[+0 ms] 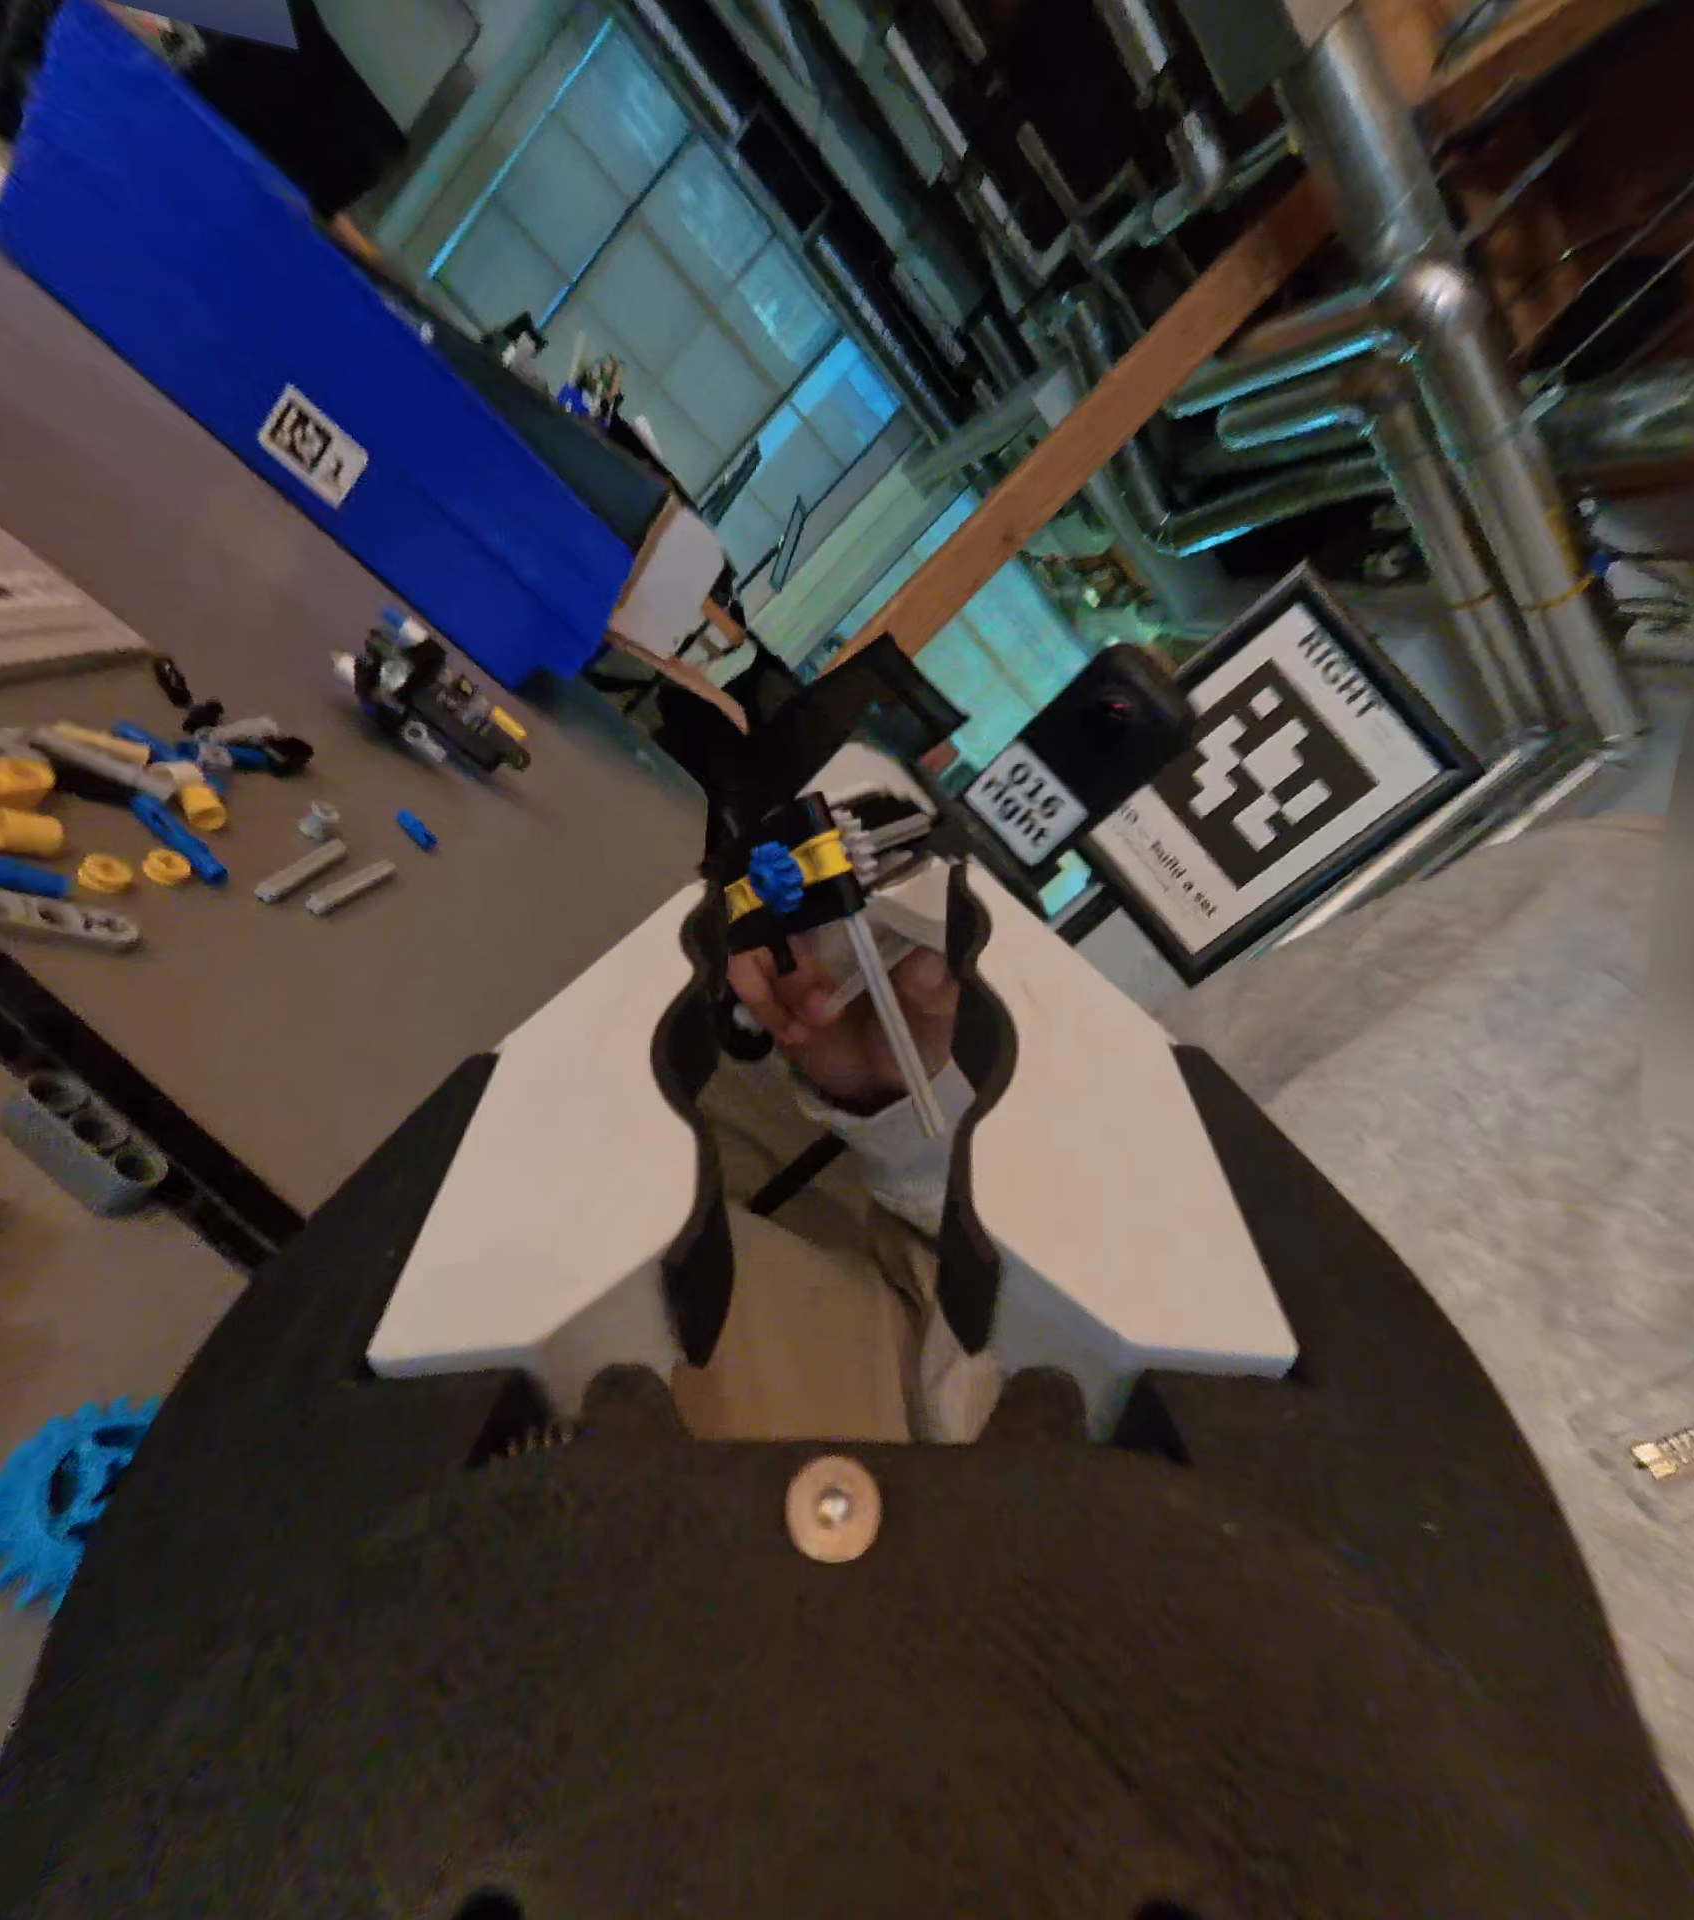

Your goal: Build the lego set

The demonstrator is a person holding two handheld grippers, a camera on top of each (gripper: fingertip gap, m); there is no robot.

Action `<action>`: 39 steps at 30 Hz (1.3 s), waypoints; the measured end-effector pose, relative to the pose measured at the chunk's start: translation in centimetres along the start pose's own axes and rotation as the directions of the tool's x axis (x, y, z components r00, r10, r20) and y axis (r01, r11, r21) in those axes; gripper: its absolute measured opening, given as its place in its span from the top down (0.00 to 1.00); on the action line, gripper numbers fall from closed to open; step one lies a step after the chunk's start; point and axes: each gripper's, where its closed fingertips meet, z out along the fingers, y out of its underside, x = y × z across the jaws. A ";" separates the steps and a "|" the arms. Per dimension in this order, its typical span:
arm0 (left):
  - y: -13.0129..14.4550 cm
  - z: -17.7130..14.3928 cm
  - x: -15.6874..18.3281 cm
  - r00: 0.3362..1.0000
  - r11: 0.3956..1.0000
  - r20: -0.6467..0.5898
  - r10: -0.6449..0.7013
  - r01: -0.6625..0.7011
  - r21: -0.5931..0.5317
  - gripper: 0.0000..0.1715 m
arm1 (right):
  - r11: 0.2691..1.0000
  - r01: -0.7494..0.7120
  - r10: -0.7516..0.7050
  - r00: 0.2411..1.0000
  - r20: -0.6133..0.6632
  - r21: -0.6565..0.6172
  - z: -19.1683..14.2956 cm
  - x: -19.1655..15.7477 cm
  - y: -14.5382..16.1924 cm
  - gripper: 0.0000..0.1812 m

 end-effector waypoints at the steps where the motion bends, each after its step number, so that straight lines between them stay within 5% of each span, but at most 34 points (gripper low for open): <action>1: 0.4 0.1 -0.3 1.000 0.999 0.022 0.010 -0.009 -0.031 0.75 | 0.999 0.030 -0.030 1.000 -0.005 -0.016 0.2 -0.2 0.2 0.92; 9: 1.6 0.3 -1.4 0.992 0.993 0.109 0.057 -0.045 -0.113 0.85 | 0.988 0.121 -0.121 0.993 0.009 -0.092 0.6 -0.9 1.4 0.92; 26: 0.8 0.2 -1.6 0.980 0.988 0.142 0.136 -0.124 -0.094 0.87 | 0.996 0.067 -0.067 0.998 0.018 -0.059 0.6 -0.7 1.3 0.92; 39: 2.1 0.6 0.4 0.977 0.966 0.012 0.213 -0.209 -0.154 0.87 | 0.951 -0.302 0.271 0.912 0.309 0.060 -2.1 -0.9 -0.8 0.84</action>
